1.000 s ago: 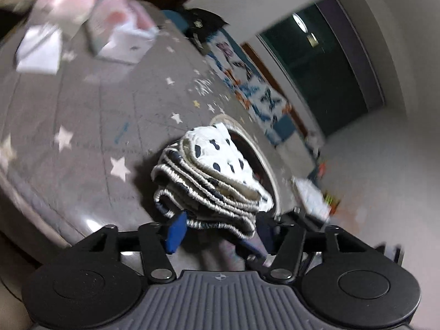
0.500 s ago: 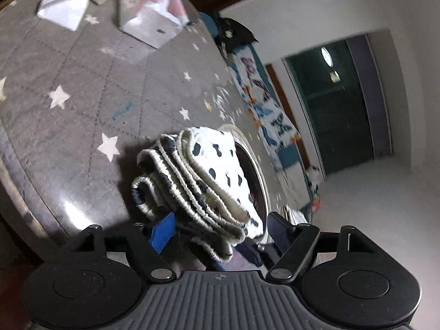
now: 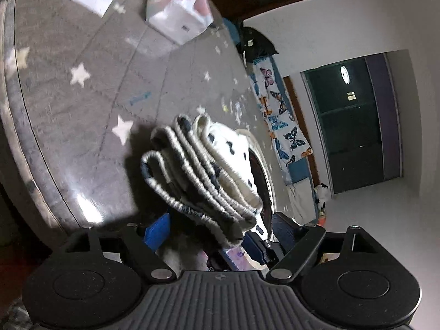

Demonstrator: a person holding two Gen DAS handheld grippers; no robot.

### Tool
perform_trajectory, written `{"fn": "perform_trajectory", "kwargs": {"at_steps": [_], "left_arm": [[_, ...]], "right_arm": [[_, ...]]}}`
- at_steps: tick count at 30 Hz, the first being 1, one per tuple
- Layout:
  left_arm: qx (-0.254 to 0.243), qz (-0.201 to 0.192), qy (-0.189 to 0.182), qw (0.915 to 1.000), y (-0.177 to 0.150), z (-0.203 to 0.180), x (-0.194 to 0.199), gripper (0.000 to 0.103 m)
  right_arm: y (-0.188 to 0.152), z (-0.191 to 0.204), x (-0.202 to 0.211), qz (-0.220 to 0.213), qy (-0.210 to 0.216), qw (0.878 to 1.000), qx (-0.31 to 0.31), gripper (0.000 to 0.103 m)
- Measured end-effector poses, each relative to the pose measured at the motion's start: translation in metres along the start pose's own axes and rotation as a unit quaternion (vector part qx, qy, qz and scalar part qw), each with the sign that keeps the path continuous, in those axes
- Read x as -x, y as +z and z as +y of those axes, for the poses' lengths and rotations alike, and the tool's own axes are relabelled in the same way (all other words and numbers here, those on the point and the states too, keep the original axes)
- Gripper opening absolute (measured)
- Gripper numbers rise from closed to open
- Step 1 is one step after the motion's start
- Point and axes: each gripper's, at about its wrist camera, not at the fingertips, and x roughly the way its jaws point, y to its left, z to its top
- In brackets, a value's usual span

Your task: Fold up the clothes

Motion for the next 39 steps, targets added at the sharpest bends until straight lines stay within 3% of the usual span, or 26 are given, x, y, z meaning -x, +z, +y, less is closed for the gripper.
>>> {"fn": "perform_trajectory", "kwargs": {"at_steps": [6,14,17,21,26,32,39], "left_arm": [[0.014,-0.013,0.001,0.9998,0.01,0.0,-0.009,0.084],[0.029,0.014,0.019,0.9993,0.028,0.009,-0.025,0.082],[0.021,0.019,0.031,0.9991,0.033,0.01,-0.029,0.072],[-0.005,0.02,0.047,0.9987,0.033,0.008,-0.032,0.044],[-0.033,0.019,0.064,0.9972,0.032,0.006,-0.033,0.036],[-0.06,0.015,0.077,0.9951,0.032,0.004,-0.034,0.033],[-0.115,0.005,0.094,0.9889,0.034,-0.001,-0.03,0.032]], "right_arm": [[0.0,0.014,0.0,-0.005,0.001,1.0,0.027,0.028],[-0.001,0.022,0.003,-0.021,0.01,0.998,0.063,0.027],[-0.005,0.024,0.004,-0.024,0.021,0.997,0.069,0.027],[-0.006,0.024,0.006,-0.025,0.028,0.997,0.064,0.028],[-0.008,0.02,0.006,-0.019,0.04,0.998,0.052,0.028],[-0.008,0.017,0.007,-0.015,0.053,0.997,0.048,0.034],[-0.009,-0.016,0.018,-0.019,0.081,0.996,-0.03,0.035]]}}
